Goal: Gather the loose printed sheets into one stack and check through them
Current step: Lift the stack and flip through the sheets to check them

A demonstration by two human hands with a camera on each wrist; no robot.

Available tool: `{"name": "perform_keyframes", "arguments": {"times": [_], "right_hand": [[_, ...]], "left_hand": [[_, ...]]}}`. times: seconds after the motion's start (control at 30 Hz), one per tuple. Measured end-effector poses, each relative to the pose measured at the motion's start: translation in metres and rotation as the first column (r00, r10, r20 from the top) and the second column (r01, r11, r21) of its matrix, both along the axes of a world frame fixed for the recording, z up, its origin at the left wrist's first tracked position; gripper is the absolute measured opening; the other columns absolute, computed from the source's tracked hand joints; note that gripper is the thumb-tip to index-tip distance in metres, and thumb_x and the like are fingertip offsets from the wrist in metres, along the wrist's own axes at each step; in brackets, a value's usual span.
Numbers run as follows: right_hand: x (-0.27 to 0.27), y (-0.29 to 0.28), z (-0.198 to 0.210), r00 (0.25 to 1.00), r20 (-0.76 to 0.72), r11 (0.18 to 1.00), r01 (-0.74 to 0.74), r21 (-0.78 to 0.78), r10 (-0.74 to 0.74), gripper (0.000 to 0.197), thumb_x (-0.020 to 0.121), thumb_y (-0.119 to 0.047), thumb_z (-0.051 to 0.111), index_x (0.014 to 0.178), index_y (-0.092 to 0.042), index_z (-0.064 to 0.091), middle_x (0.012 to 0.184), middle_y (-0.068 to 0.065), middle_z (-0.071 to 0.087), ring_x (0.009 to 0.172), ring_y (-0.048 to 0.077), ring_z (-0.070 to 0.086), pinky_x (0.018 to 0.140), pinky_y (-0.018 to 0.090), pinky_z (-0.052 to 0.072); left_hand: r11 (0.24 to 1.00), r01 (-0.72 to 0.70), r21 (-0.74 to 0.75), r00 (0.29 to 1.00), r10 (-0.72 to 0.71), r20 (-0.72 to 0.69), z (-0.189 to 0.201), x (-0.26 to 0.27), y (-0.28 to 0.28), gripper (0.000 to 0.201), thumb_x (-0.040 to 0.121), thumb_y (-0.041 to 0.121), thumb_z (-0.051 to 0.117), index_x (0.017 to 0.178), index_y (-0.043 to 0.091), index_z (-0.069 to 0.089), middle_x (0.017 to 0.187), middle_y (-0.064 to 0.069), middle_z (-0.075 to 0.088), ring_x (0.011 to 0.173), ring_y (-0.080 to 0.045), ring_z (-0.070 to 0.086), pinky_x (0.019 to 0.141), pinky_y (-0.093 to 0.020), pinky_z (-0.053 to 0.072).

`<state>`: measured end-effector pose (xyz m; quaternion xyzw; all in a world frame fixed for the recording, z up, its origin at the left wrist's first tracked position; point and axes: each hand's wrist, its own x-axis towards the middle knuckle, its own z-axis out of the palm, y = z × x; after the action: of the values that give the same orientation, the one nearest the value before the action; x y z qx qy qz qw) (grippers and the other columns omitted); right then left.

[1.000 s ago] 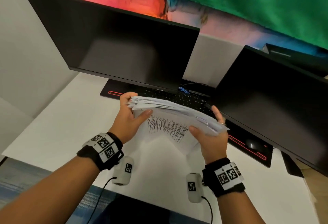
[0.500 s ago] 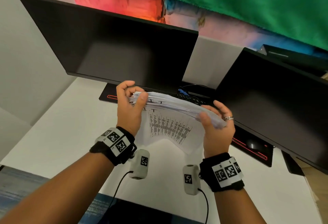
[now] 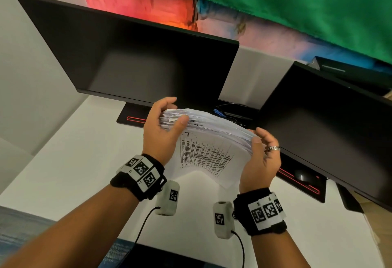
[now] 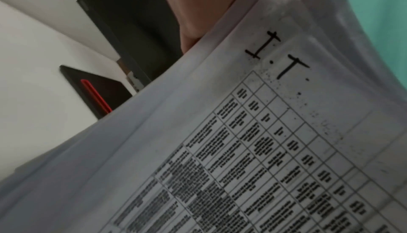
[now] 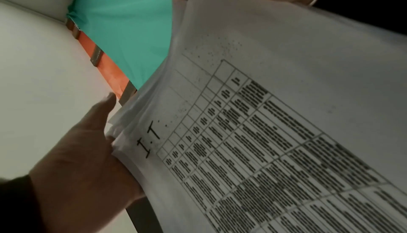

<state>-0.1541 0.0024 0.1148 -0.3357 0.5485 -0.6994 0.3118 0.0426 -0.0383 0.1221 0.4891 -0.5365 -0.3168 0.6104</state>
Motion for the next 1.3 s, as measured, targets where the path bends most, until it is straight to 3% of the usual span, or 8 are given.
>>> {"name": "perform_keyframes", "arguments": {"times": [0.17,0.33,0.53,0.7,0.8,0.87,1.07,1.3], "right_hand": [[-0.003,0.009,-0.013,0.99,0.049,0.991,-0.133,0.005,0.132,0.066,0.072,-0.021,0.081,0.129,-0.021,0.049,0.113,-0.003,0.068,0.103,0.02,0.07,0.082,0.038,0.061],[-0.007,0.01,-0.025,0.98,0.068,0.971,-0.194,0.137,0.186,0.083,0.063,-0.013,0.085,0.137,-0.019,0.046,0.117,0.001,0.066,0.105,0.02,0.07,0.081,0.039,0.062],[-0.013,0.005,-0.032,0.976,0.034,0.956,-0.22,0.195,0.217,0.079,0.068,-0.002,0.087,0.135,-0.02,0.049,0.116,-0.001,0.067,0.102,0.014,0.071,0.077,0.032,0.062],[-0.018,-0.005,-0.035,0.972,0.035,0.925,-0.232,0.3,0.233,0.041,0.072,-0.013,0.086,0.109,-0.018,0.07,0.102,0.0,0.077,0.096,0.014,0.074,0.088,0.043,0.06],[-0.02,-0.007,-0.026,0.966,0.02,0.926,-0.255,0.278,0.259,0.032,0.076,-0.007,0.083,0.101,-0.023,0.073,0.097,-0.006,0.078,0.093,0.011,0.075,0.088,0.043,0.061],[-0.021,-0.005,-0.022,0.967,-0.017,0.943,-0.246,0.226,0.256,0.033,0.076,-0.004,0.082,0.099,-0.026,0.073,0.101,-0.003,0.078,0.097,0.013,0.074,0.087,0.04,0.06],[-0.02,0.011,-0.027,0.968,-0.07,0.955,-0.224,0.195,0.241,0.071,0.058,-0.02,0.096,0.122,-0.014,0.064,0.113,-0.003,0.073,0.106,0.017,0.071,0.087,0.039,0.06],[-0.015,0.008,-0.008,0.982,0.028,0.979,-0.19,0.074,0.188,0.043,0.082,0.001,0.074,0.119,-0.012,0.059,0.097,-0.011,0.071,0.088,0.014,0.073,0.071,0.026,0.06]], "left_hand": [[0.991,-0.083,-0.108,0.977,0.102,0.186,-0.003,0.004,-0.007,0.011,0.093,0.024,0.066,0.103,0.022,0.069,0.104,0.0,0.064,0.098,0.0,0.059,0.089,-0.013,0.045],[0.995,-0.101,-0.028,0.989,0.103,0.103,0.002,0.003,-0.008,0.012,0.097,0.02,0.061,0.105,0.02,0.069,0.106,0.003,0.067,0.098,-0.005,0.063,0.088,-0.021,0.052],[0.994,-0.094,0.048,0.995,0.095,-0.031,0.009,-0.003,-0.013,0.036,0.092,0.013,0.066,0.126,0.016,0.056,0.102,-0.001,0.066,0.09,-0.002,0.062,0.082,-0.019,0.052],[0.967,0.199,0.159,0.976,-0.181,-0.118,-0.013,0.025,-0.013,0.089,0.07,0.002,0.083,0.139,0.022,0.03,0.12,-0.006,0.06,0.096,-0.003,0.066,0.081,-0.02,0.055],[0.955,0.182,0.234,0.968,-0.216,0.128,-0.017,0.032,-0.011,0.05,0.068,0.021,0.085,0.114,0.013,0.065,0.098,0.004,0.071,0.085,-0.006,0.068,0.079,-0.03,0.058],[0.97,0.168,0.177,0.968,-0.197,0.159,-0.013,0.031,-0.008,0.028,0.072,0.024,0.083,0.097,0.016,0.072,0.087,0.008,0.073,0.078,-0.004,0.067,0.073,-0.022,0.054],[0.878,0.416,0.238,0.909,-0.408,-0.084,-0.034,0.032,0.007,0.085,0.058,0.046,0.089,0.126,0.022,0.044,0.11,0.015,0.067,0.104,-0.007,0.067,0.086,-0.02,0.054],[0.99,0.138,0.028,0.987,-0.135,-0.087,-0.021,0.015,0.015,0.063,0.078,0.047,0.073,0.122,0.01,0.047,0.096,0.008,0.064,0.086,-0.001,0.065,0.074,-0.016,0.053]]}}
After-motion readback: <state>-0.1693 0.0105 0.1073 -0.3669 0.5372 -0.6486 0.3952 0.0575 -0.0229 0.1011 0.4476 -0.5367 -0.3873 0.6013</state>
